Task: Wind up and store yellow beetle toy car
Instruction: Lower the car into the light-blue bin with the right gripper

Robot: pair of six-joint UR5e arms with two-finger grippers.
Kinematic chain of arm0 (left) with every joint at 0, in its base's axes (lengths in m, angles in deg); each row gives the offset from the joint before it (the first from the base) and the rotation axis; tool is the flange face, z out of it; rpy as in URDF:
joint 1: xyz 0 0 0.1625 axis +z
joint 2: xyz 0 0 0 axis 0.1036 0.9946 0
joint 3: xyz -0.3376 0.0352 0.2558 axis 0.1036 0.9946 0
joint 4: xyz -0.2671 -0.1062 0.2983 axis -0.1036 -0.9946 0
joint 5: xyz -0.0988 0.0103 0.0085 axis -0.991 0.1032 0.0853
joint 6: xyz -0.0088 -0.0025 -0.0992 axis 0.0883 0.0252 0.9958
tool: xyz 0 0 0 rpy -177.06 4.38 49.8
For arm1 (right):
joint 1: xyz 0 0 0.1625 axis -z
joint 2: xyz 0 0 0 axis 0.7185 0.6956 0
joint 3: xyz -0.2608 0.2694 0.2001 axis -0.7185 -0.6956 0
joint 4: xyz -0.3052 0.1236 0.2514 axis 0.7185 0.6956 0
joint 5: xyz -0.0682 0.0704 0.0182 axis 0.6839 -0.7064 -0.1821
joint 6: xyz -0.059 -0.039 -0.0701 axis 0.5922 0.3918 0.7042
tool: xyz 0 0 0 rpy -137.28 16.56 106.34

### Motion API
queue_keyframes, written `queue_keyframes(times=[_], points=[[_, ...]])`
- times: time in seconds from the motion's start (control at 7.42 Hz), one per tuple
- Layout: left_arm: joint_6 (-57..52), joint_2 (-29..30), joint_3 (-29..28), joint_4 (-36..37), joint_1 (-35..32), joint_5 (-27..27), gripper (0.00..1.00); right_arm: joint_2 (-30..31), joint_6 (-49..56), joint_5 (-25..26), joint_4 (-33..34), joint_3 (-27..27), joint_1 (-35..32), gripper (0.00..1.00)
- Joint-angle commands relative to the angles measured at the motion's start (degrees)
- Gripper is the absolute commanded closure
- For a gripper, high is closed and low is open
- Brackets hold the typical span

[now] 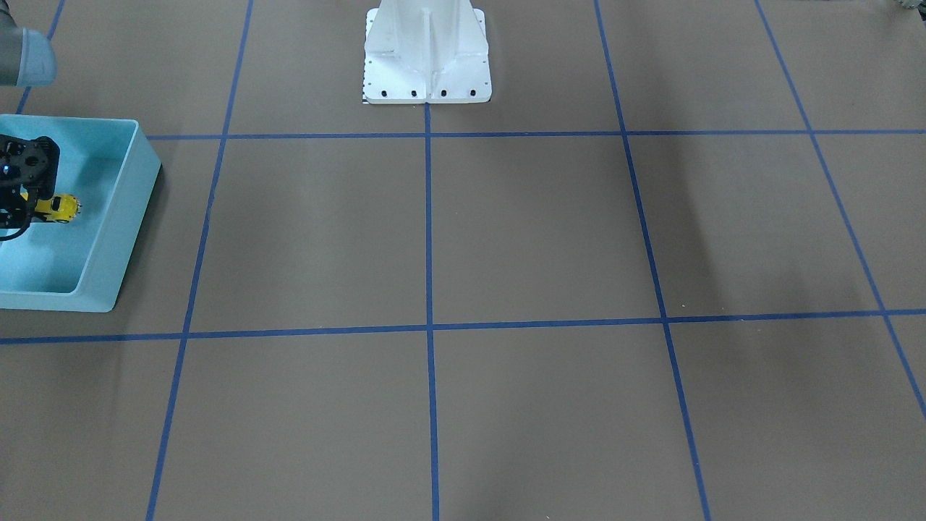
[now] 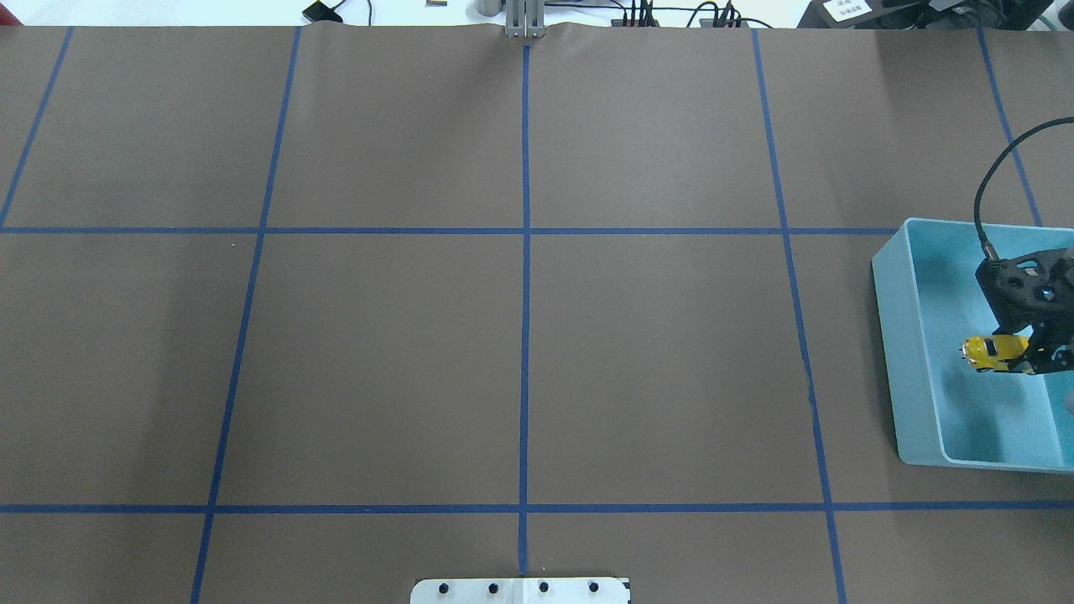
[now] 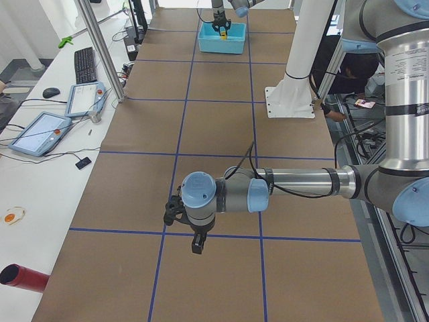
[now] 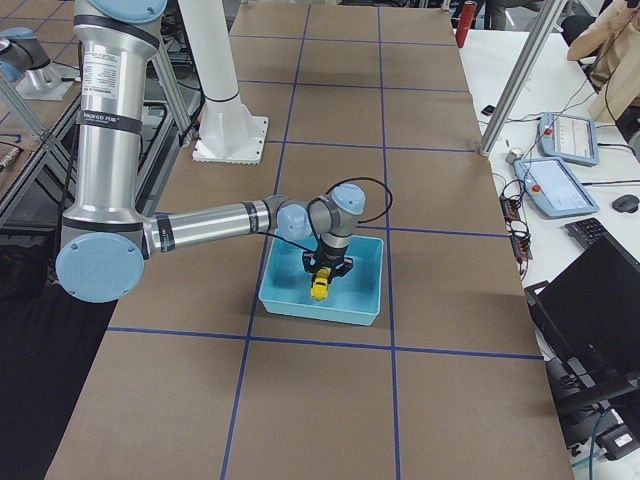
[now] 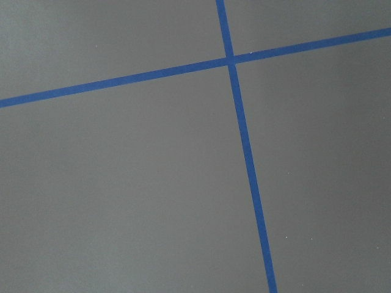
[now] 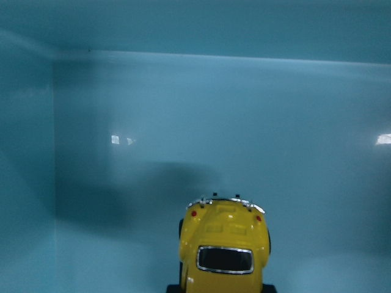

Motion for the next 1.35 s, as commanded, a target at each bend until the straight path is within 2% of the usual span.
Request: queue_keyframes(times=[0.0,0.4,0.54,0.67,0.81,0.94,1.21], points=[[0.00,0.07,-0.01,0.05,0.08,0.00,0.00,-0.19,-0.04,0.07,0.00,-0.12,0.79,1.00],[0.09,0.33,-0.45,0.05,-0.01,0.00,0.00,-0.45,-0.74,0.07,0.00,-0.21,1.67,1.00],[0.26,0.42,-0.28,0.05,-0.01,0.00,0.00,-0.45,-0.74,0.16,0.00,-0.21,1.58,0.84],[0.44,0.51,0.07,0.05,-0.01,-0.09,0.00,-0.45,-0.74,0.16,0.00,-0.21,1.75,0.52],[0.61,0.94,0.25,0.05,0.08,-0.78,0.00,-0.45,-1.18,0.16,0.00,-0.12,1.76,0.11],[0.61,1.04,0.51,0.14,0.08,-0.79,0.00,-0.45,-1.53,0.16,-0.09,0.05,1.76,0.00],[0.70,0.95,0.60,0.40,0.08,-0.70,0.00,-0.45,-1.62,0.07,0.00,0.32,1.76,0.00]])
